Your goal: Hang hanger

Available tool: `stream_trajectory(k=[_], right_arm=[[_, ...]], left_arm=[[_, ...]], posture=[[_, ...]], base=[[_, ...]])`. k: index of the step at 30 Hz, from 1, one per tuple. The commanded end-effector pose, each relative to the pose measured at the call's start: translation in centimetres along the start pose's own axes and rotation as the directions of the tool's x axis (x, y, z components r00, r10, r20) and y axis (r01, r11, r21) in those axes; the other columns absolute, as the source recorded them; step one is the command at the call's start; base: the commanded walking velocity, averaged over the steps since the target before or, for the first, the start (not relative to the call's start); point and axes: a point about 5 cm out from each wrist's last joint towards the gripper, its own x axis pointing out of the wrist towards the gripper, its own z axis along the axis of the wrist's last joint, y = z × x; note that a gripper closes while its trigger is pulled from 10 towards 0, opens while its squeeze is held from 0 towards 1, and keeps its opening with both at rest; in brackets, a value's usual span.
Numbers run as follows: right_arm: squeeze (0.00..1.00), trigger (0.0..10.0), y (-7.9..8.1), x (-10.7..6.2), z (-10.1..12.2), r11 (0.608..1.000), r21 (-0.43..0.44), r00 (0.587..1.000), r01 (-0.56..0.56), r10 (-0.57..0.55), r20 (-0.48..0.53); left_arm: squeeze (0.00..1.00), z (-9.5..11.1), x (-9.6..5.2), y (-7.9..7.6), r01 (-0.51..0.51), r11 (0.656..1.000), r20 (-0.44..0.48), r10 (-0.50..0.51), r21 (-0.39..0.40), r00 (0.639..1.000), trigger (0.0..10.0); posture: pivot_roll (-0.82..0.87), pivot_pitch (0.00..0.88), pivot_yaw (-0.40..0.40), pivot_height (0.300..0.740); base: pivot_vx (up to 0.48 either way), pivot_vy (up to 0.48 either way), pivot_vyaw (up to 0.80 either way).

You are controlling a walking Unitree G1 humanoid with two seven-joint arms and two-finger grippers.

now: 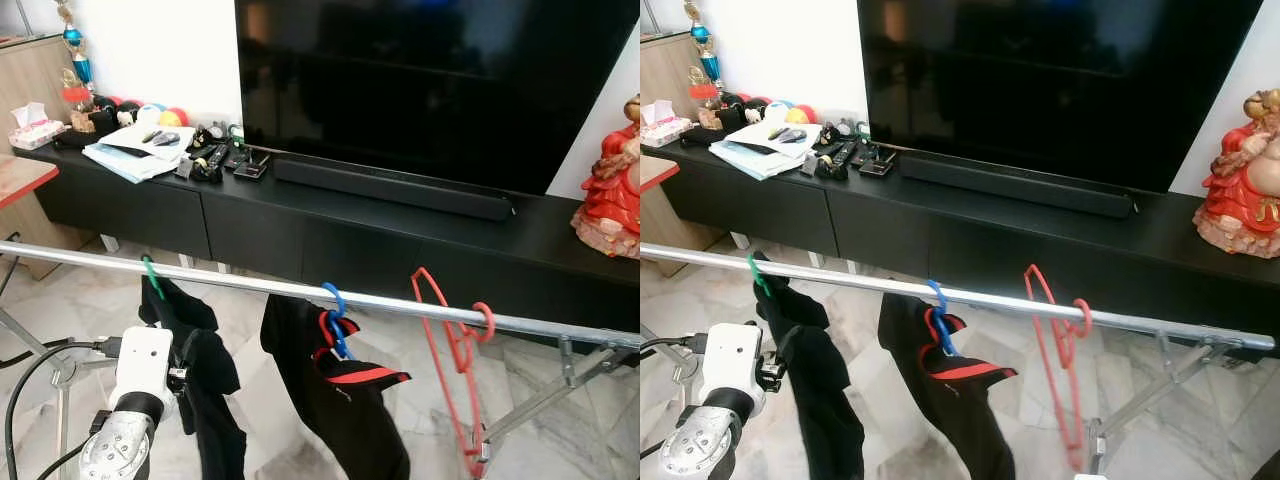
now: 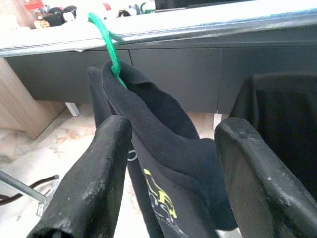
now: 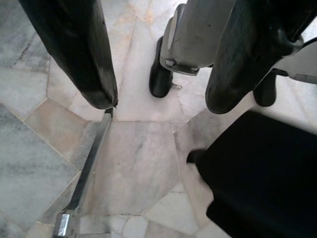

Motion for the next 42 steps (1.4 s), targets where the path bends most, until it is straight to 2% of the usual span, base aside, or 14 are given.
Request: stream_trajectory(k=[1, 6, 8, 10, 11, 14, 15, 21, 35, 42], right_arm=[[0.00, 10.0, -0.5, -0.1, 0.1, 1.000, 0.000, 1.000, 0.012, -0.012, 0.004], [0.00, 10.0, -0.5, -0.1, 0.1, 1.000, 0.001, 1.000, 0.013, -0.013, 0.004], [0.00, 10.0, -0.5, -0.1, 0.2, 1.000, 0.000, 1.000, 0.012, -0.012, 0.004], [0.00, 10.0, -0.5, -0.1, 0.2, 1.000, 0.000, 1.000, 0.012, -0.012, 0.004], [0.00, 10.0, -0.5, 0.0, 0.2, 1.000, 0.000, 1.000, 0.012, -0.012, 0.005], [0.00, 10.0, -0.4, 0.0, 0.3, 1.000, 0.002, 1.000, 0.012, -0.012, 0.006], [0.00, 10.0, -0.4, 0.0, 0.3, 1.000, 0.006, 1.000, 0.011, -0.011, 0.009], [0.00, 10.0, -0.4, 0.0, 0.4, 1.000, 0.002, 1.000, 0.007, -0.007, 0.009], [0.00, 10.0, -0.4, 0.0, 0.4, 1.000, 0.006, 1.000, 0.007, -0.007, 0.011], [0.00, 10.0, -0.5, 0.0, 0.4, 1.000, 0.000, 1.000, 0.007, -0.007, 0.010]], left_arm=[[0.00, 0.0, 0.2, -0.6, 0.032, 0.999, -0.006, -0.032, 0.011, 0.999, 10.0], [0.00, -0.2, 0.6, -0.8, 0.044, 0.999, -0.019, -0.044, 0.023, 0.999, 10.0], [0.00, -0.3, 1.4, -1.0, 0.077, 0.995, -0.031, -0.075, 0.068, 0.997, 10.0], [0.00, -0.3, 1.7, -1.1, 0.079, 0.994, -0.036, -0.076, 0.078, 0.996, 10.0], [0.00, -0.1, 2.4, -1.0, 0.071, 0.994, -0.032, -0.068, 0.085, 0.997, 10.0], [0.00, 0.2, 3.2, -0.7, 0.044, 0.992, -0.023, -0.041, 0.115, 0.999, 10.0], [0.00, 0.5, 3.9, -0.2, -0.005, 0.992, -0.024, 0.008, 0.128, 1.000, 10.0], [0.00, -0.1, 5.2, 0.7, -0.066, 0.985, -0.064, 0.077, 0.157, 0.995, 10.0], [0.00, -1.2, 5.9, 3.9, -0.292, 0.943, -0.124, 0.313, 0.160, 0.942, 10.0], [0.00, -2.2, 5.9, 5.0, -0.372, 0.922, -0.197, 0.387, 0.109, 0.901, 10.0]], posture=[[0.11, 0.000, -0.032, 0.740], [0.11, 0.000, -0.035, 0.740], [0.11, 0.000, -0.038, 0.740], [0.11, 0.000, -0.039, 0.740], [0.11, 0.000, -0.039, 0.740], [0.10, 0.000, -0.038, 0.740], [0.11, 0.000, -0.042, 0.740], [0.11, 0.000, -0.051, 0.740], [0.10, 0.000, -0.059, 0.740], [0.10, 0.000, -0.063, 0.740]], base=[[0.000, 0.000, 0.00], [0.000, 0.000, 0.00], [0.000, 0.000, 0.00], [0.000, 0.000, 0.00], [0.000, 0.000, 0.00], [0.000, 0.000, 0.00], [0.000, 0.000, 0.00], [0.000, 0.000, 0.00], [0.000, 0.000, 0.00], [0.000, 0.000, 0.00]])
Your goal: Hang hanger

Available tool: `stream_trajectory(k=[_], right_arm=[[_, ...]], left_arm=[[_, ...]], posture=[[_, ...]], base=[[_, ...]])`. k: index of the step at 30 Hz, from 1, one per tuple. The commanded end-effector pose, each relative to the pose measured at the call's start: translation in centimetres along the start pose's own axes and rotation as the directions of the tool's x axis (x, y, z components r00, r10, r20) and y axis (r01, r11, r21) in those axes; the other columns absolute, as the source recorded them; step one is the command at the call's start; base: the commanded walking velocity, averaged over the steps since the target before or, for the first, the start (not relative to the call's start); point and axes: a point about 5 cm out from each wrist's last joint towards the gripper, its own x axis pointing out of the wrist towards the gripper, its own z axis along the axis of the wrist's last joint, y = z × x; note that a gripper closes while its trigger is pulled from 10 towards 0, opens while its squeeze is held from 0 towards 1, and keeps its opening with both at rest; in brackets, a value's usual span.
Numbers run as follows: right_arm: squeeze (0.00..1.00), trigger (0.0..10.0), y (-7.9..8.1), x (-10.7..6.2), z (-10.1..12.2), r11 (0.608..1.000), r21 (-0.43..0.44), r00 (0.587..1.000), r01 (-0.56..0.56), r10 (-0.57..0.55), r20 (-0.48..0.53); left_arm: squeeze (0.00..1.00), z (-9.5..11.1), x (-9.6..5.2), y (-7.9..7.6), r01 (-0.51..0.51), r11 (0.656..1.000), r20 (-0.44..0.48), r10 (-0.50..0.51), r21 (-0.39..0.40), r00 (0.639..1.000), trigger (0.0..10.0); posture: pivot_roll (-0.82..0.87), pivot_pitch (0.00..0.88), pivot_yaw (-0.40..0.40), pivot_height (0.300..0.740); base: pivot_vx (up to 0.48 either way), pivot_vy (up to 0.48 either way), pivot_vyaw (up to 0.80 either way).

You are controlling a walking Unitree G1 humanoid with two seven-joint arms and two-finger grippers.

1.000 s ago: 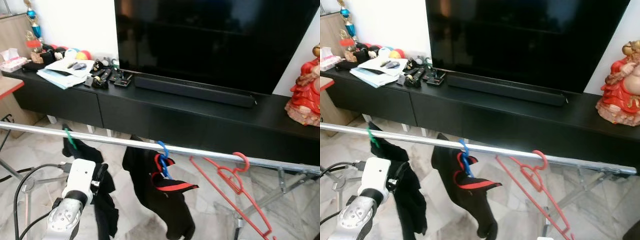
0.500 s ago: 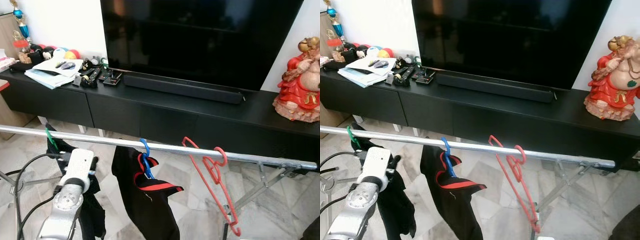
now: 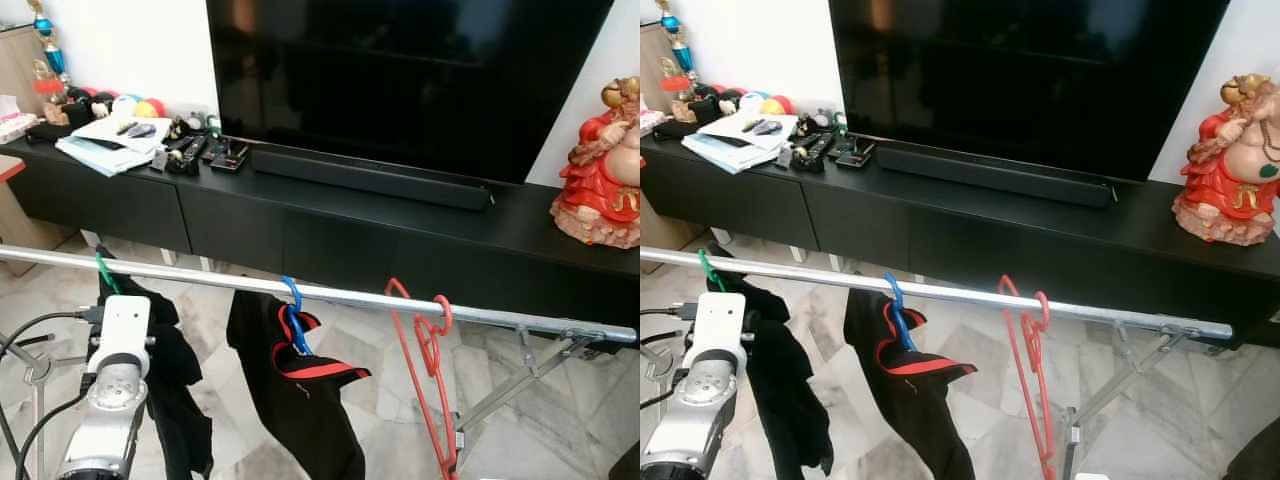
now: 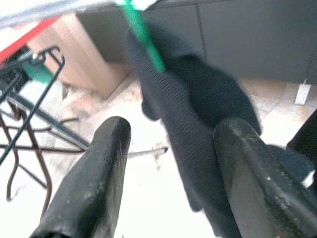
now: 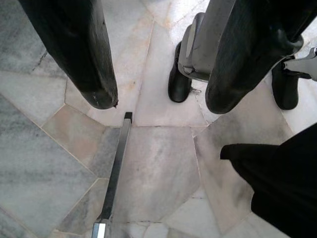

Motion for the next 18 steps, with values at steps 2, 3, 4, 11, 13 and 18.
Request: stream_trajectory(k=[2, 3, 4, 11, 13, 18], right_arm=[[0.00, 10.0, -0.4, 0.0, 0.2, 1.000, -0.001, 1.000, 0.008, -0.008, 0.005], [0.00, 10.0, -0.4, 0.0, 0.2, 1.000, -0.003, 1.000, 0.008, -0.008, 0.005], [0.00, 10.0, -0.4, 0.0, 0.2, 1.000, -0.003, 1.000, 0.008, -0.008, 0.005], [0.00, 10.0, -0.5, -0.1, 0.2, 1.000, -0.009, 1.000, 0.010, -0.010, 0.005], [0.00, 10.0, -0.5, -0.1, 0.2, 1.000, -0.009, 1.000, 0.011, -0.011, 0.006], [0.00, 10.0, -0.5, -0.1, 0.2, 1.000, -0.010, 1.000, 0.010, -0.010, 0.006]], left_arm=[[0.00, -0.8, 0.1, 0.4, -0.036, 0.999, -0.054, 0.035, -0.033, 0.998, 10.0], [0.00, -1.0, 0.0, 0.1, -0.018, 0.999, -0.060, 0.015, -0.048, 0.998, 10.0], [0.00, -1.0, 0.0, 0.0, -0.006, 0.999, -0.051, 0.003, -0.051, 0.999, 10.0], [0.00, 2.5, -0.6, -2.0, 0.156, 0.988, 0.174, -0.152, -0.008, 0.973, 10.0], [0.00, 2.6, -0.4, -1.9, 0.149, 0.989, 0.177, -0.146, -0.005, 0.973, 10.0], [0.00, 2.5, 0.1, -0.8, 0.077, 0.997, 0.149, -0.074, -0.014, 0.986, 10.0]], posture=[[0.10, 0.000, -0.066, 0.740], [0.10, 0.000, -0.066, 0.740], [0.10, 0.000, -0.067, 0.740], [0.10, 0.000, -0.068, 0.740], [0.10, 0.000, -0.068, 0.740], [0.10, 0.000, -0.069, 0.740]], base=[[0.000, 0.000, 0.00], [0.000, 0.000, 0.00], [0.000, 0.000, 0.00], [0.000, 0.000, 0.00], [0.000, 0.000, 0.00], [0.000, 0.000, 0.00]])
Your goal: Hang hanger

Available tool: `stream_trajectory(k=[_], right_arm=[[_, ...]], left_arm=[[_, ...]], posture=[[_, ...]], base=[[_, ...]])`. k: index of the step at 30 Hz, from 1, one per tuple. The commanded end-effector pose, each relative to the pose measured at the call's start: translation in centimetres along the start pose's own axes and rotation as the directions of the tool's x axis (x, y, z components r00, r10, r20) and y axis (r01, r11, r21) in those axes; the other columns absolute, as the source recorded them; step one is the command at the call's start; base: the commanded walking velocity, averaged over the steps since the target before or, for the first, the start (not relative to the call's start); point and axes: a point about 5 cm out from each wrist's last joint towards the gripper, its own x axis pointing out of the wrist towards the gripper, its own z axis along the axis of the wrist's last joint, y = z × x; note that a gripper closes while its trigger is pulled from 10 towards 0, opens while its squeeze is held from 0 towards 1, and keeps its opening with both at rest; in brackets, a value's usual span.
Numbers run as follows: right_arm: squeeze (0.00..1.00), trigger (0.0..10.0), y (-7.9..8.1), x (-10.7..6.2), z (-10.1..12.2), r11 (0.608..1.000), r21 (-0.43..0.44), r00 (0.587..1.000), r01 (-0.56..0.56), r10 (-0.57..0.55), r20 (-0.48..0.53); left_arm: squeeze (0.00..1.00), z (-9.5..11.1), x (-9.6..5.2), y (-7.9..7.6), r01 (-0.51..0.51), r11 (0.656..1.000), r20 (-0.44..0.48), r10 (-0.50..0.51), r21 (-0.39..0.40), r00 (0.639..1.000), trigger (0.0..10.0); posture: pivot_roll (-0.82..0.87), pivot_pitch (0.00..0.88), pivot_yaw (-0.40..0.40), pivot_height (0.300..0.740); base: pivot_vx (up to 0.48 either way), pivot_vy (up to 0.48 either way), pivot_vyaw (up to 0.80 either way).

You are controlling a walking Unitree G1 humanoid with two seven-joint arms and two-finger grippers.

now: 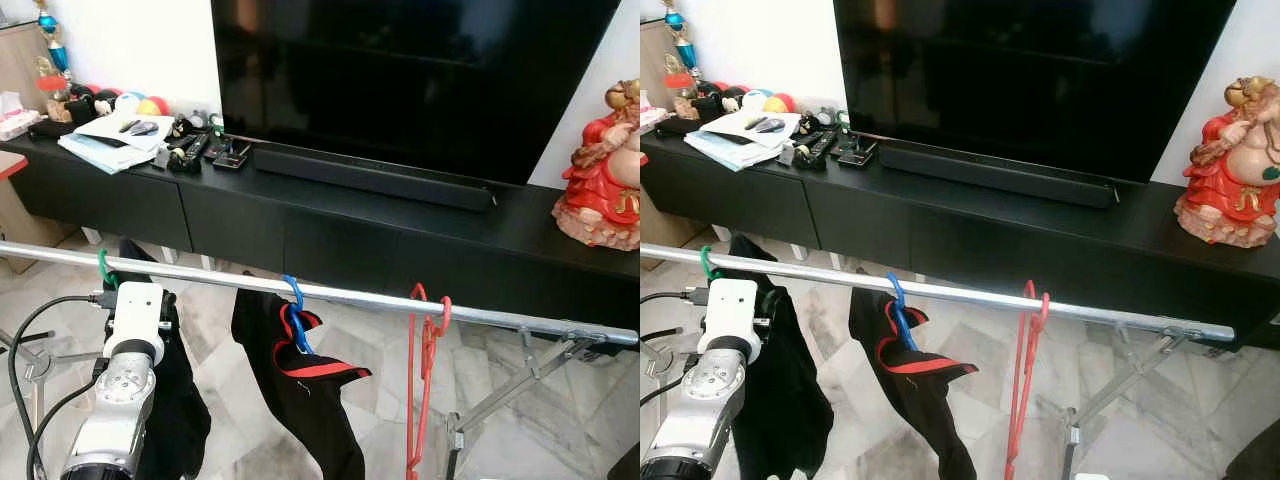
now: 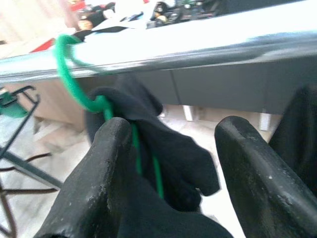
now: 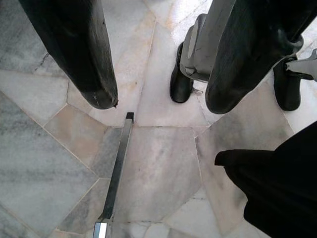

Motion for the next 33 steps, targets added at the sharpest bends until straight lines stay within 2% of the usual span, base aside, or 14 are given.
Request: stream_trajectory(k=[1, 2, 3, 6, 7, 10, 15, 20, 23, 25, 26, 29, 30, 33], right_arm=[[0.00, 10.0, -0.4, 0.0, 0.2, 1.000, -0.008, 1.000, 0.011, -0.011, 0.006], [0.00, 10.0, -0.4, 0.0, 0.2, 1.000, -0.010, 1.000, 0.010, -0.010, 0.005], [0.00, 10.0, -0.4, 0.0, 0.2, 1.000, -0.010, 1.000, 0.010, -0.010, 0.005], [0.00, 10.0, -0.4, 0.0, 0.2, 1.000, -0.012, 1.000, 0.009, -0.009, 0.005], [0.00, 10.0, -0.4, 0.0, 0.2, 1.000, -0.011, 1.000, 0.009, -0.009, 0.006], [0.00, 10.0, -0.4, 0.0, 0.2, 1.000, -0.010, 1.000, 0.010, -0.010, 0.006], [0.00, 10.0, -0.4, 0.0, 0.2, 1.000, -0.014, 1.000, 0.011, -0.011, 0.005], [0.00, 10.0, -0.5, -0.1, 0.2, 1.000, -0.015, 1.000, 0.012, -0.012, 0.004], [0.00, 10.0, -0.5, -0.1, 0.2, 1.000, -0.029, 1.000, 0.010, -0.010, 0.002], [0.00, 10.0, -0.5, -0.1, 0.2, 0.999, -0.038, 1.000, 0.009, -0.009, 0.001], [0.00, 10.0, -0.5, -0.1, 0.2, 0.999, -0.038, 1.000, 0.009, -0.009, 0.001], [0.00, 10.0, -0.5, -0.1, 0.2, 0.999, -0.038, 1.000, 0.008, -0.008, 0.001], [0.00, 10.0, -0.5, -0.1, 0.2, 0.999, -0.039, 1.000, 0.008, -0.008, 0.001], [0.00, 10.0, -0.5, -0.1, 0.2, 0.999, -0.042, 1.000, 0.006, -0.006, 0.001]], left_arm=[[0.00, -0.2, 0.4, 1.0, -0.057, 0.998, -0.020, 0.057, -0.001, 0.998, 10.0], [0.00, -0.5, 0.5, 1.7, -0.095, 0.995, -0.036, 0.094, -0.028, 0.995, 10.0], [0.00, -0.5, 0.5, 1.7, -0.095, 0.995, -0.036, 0.094, -0.028, 0.995, 10.0], [0.00, -0.8, 0.7, 1.8, -0.075, 0.994, -0.050, 0.071, -0.084, 0.996, 10.0], [0.00, -1.1, 0.8, 1.8, -0.050, 0.991, -0.069, 0.042, -0.124, 0.997, 10.0], [0.00, -1.6, 1.0, 1.9, -0.026, 0.989, -0.103, 0.011, -0.147, 0.995, 10.0], [0.00, -3.9, 1.1, 2.2, -0.041, 0.967, -0.255, -0.025, -0.251, 0.967, 10.0], [0.00, -5.1, 0.7, 1.3, -0.047, 0.950, -0.328, -0.060, -0.309, 0.943, 10.0], [0.00, -6.2, 0.1, 0.5, -0.088, 0.925, -0.413, -0.079, -0.370, 0.908, 10.0], [0.00, -6.9, -0.3, -0.1, -0.090, 0.922, -0.463, -0.102, -0.376, 0.881, 10.0], [0.00, -7.7, -0.9, -0.7, -0.093, 0.920, -0.508, -0.123, -0.380, 0.853, 10.0], [0.00, -8.1, -1.3, -0.9, -0.078, 0.936, -0.528, -0.124, -0.344, 0.840, 10.0], [0.00, -8.1, -1.4, -0.9, -0.067, 0.949, -0.530, -0.113, -0.308, 0.840, 10.0], [0.00, -7.8, -1.5, -0.7, -0.075, 0.960, -0.529, -0.084, -0.271, 0.844, 10.0]], posture=[[0.10, 0.000, -0.070, 0.740], [0.10, 0.000, -0.071, 0.740], [0.10, 0.000, -0.071, 0.740], [0.10, 0.000, -0.071, 0.740], [0.09, 0.000, -0.070, 0.740], [0.09, 0.000, -0.070, 0.740], [0.09, 0.000, -0.071, 0.740], [0.09, 0.000, -0.072, 0.740], [0.09, 0.000, -0.073, 0.740], [0.09, 0.000, -0.072, 0.740], [0.09, 0.000, -0.070, 0.740], [0.09, 0.000, -0.070, 0.740], [0.09, 0.000, -0.069, 0.740], [0.10, 0.000, -0.067, 0.740]], base=[[0.000, 0.000, 0.00], [0.000, 0.000, 0.00], [0.000, 0.000, 0.00], [0.000, 0.000, 0.00], [0.000, 0.000, 0.00], [0.000, 0.000, 0.00], [0.000, 0.000, 0.00], [0.000, 0.000, 0.00], [0.000, 0.000, 0.00], [0.000, 0.000, 0.00], [0.000, 0.000, 0.00], [0.000, 0.000, 0.00], [0.000, 0.000, 0.00], [0.000, 0.000, 0.00]])
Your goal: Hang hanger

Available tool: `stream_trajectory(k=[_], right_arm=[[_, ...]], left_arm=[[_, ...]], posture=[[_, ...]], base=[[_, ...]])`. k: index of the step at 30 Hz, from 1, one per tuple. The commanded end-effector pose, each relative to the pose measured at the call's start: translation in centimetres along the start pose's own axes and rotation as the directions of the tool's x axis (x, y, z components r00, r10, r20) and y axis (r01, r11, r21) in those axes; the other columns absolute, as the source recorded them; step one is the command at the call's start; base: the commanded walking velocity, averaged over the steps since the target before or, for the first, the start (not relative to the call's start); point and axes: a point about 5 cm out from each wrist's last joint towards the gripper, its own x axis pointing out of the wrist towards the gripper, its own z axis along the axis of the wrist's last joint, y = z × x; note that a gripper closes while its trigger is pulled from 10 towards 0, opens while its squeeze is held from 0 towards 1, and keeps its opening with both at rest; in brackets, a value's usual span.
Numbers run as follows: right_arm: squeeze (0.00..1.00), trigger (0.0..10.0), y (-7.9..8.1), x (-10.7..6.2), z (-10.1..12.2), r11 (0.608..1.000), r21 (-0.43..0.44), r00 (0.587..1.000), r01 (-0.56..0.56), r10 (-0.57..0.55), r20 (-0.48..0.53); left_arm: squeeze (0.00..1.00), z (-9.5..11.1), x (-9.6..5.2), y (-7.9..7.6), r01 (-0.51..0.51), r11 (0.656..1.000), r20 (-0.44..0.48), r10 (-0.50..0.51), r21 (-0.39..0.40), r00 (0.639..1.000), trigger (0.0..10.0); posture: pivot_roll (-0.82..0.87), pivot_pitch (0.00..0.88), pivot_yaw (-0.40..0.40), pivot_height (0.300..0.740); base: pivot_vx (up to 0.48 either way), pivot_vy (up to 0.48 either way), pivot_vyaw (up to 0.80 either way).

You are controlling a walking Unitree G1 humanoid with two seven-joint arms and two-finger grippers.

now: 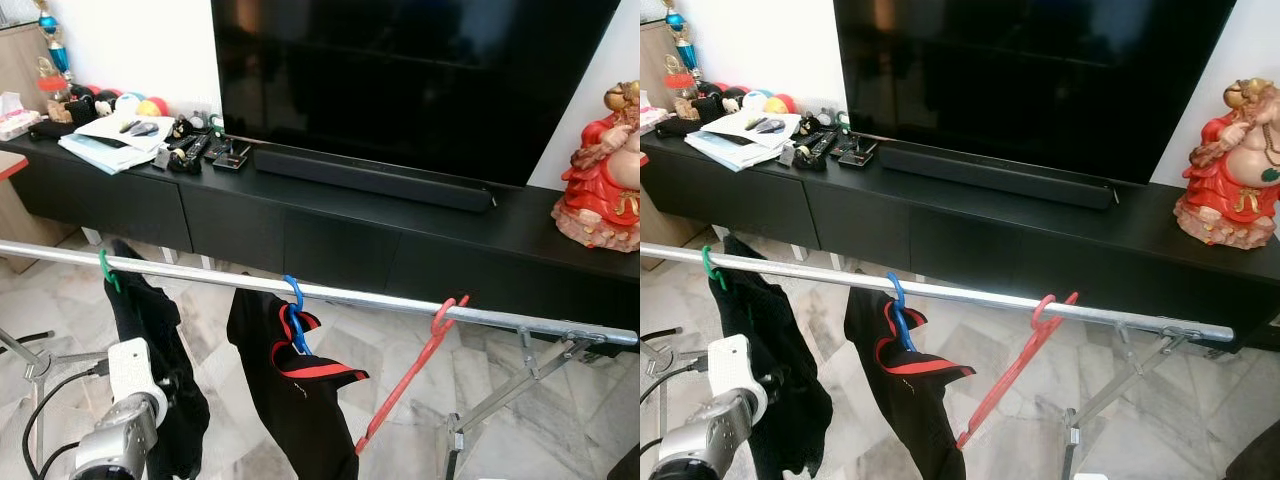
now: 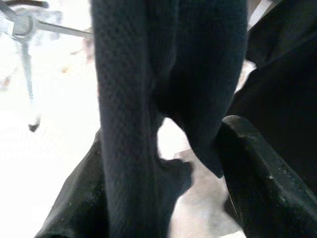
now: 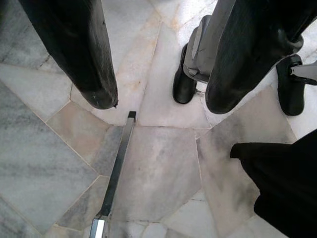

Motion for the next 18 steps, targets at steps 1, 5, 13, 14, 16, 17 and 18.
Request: stream_trajectory(k=[1, 5, 13, 14, 16, 17, 18], right_arm=[[0.00, 10.0, -0.4, 0.0, 0.2, 1.000, -0.009, 1.000, 0.009, -0.009, 0.004], [0.00, 10.0, -0.4, 0.0, 0.2, 1.000, -0.013, 1.000, 0.007, -0.007, 0.004], [0.00, 10.0, -0.4, 0.0, 0.2, 1.000, -0.031, 1.000, 0.005, -0.005, 0.000], [0.00, 10.0, -0.4, 0.0, 0.2, 0.999, -0.031, 1.000, 0.005, -0.005, 0.000], [0.00, 10.0, -0.4, 0.0, 0.2, 1.000, -0.031, 1.000, 0.006, -0.006, 0.000], [0.00, 10.0, -0.4, 0.0, 0.2, 1.000, -0.031, 1.000, 0.006, -0.006, 0.000], [0.00, 10.0, -0.4, 0.0, 0.2, 1.000, -0.031, 1.000, 0.006, -0.006, 0.000]], left_arm=[[0.00, 0.4, -0.2, 0.1, -0.028, 0.999, 0.015, 0.027, 0.026, 1.000, 10.0], [0.00, -0.1, -0.7, -0.1, -0.043, 0.998, -0.005, 0.043, 0.047, 0.999, 10.0], [0.00, -1.8, -1.9, -0.3, -0.032, 0.997, -0.010, 0.033, 0.075, 0.999, 10.0], [0.00, -1.3, -2.0, -0.3, -0.034, 0.995, 0.030, 0.032, 0.091, 0.999, 10.0], [0.00, 0.3, -2.7, -0.4, -0.047, 0.988, 0.159, 0.024, 0.148, 0.987, 10.0], [0.00, 0.4, -2.8, -0.4, -0.049, 0.988, 0.163, 0.025, 0.146, 0.986, 10.0], [0.00, 0.4, -2.8, -0.4, -0.049, 0.988, 0.163, 0.025, 0.146, 0.986, 10.0]], posture=[[0.10, 0.000, -0.067, 0.740], [0.10, 0.000, -0.064, 0.740], [0.10, 0.000, -0.065, 0.740], [0.10, 0.000, -0.065, 0.740], [0.10, 0.000, -0.065, 0.740], [0.11, 0.000, -0.065, 0.740], [0.11, 0.000, -0.065, 0.740]], base=[[0.000, 0.000, 0.00], [0.000, 0.000, 0.00], [0.000, 0.000, 0.00], [0.000, 0.000, 0.00], [0.000, 0.000, 0.00], [0.000, 0.000, 0.00], [0.000, 0.000, 0.00]])
